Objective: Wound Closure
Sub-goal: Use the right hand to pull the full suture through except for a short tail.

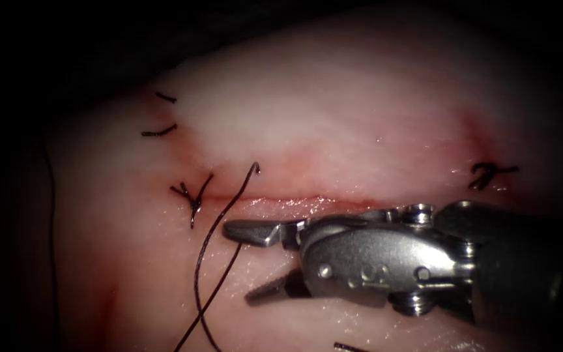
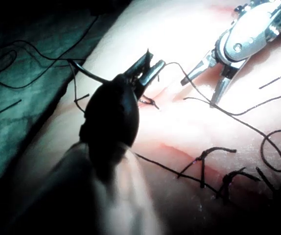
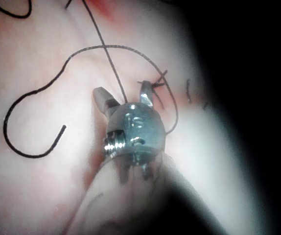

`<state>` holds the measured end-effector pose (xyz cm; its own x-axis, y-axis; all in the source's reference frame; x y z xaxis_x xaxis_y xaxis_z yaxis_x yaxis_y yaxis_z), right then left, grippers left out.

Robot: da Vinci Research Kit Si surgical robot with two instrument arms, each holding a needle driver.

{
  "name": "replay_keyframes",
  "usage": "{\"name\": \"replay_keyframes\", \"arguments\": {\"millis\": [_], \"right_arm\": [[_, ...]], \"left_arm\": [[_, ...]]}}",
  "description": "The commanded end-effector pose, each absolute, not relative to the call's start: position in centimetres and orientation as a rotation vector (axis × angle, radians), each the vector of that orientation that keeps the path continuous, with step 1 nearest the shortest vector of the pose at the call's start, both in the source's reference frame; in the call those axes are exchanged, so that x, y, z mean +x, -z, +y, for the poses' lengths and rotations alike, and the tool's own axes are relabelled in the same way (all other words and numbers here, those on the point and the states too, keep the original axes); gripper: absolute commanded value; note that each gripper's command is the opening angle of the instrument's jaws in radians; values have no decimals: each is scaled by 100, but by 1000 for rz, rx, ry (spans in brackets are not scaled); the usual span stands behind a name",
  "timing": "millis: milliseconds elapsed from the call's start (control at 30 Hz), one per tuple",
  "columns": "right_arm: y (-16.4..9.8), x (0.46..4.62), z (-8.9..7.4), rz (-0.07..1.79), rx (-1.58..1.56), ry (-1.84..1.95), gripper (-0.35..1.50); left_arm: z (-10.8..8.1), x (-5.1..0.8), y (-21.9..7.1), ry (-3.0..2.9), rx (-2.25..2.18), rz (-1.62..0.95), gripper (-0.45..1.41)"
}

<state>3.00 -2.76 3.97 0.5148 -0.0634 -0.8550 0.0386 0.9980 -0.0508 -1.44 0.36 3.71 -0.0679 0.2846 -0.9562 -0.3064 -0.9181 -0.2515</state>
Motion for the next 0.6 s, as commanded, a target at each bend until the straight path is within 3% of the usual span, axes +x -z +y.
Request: {"name": "replay_keyframes", "arguments": {"millis": [33, 100, 133, 167, 200, 600], "right_arm": [[-404, 317, -268, 1037, -23, 57, 98], [-408, 319, -270, 1036, -12, 39, 76], [-408, 319, -271, 1032, 1, 28, 47], [-408, 319, -272, 1024, 22, 14, 0], [-408, 319, -273, 996, 67, 12, -35], [-372, 323, -321, 973, 122, 103, -35]], "left_arm": [[44, -148, -374, -2040, -1824, 28, -45], [44, -148, -374, -2040, -1824, 28, -45], [44, -148, -374, -2040, -1824, 28, -45], [44, -147, -374, -2040, -1824, 28, -45], [44, -147, -374, -2040, -1824, 28, -45], [45, -146, -373, -2039, -1826, 26, -45]]}}
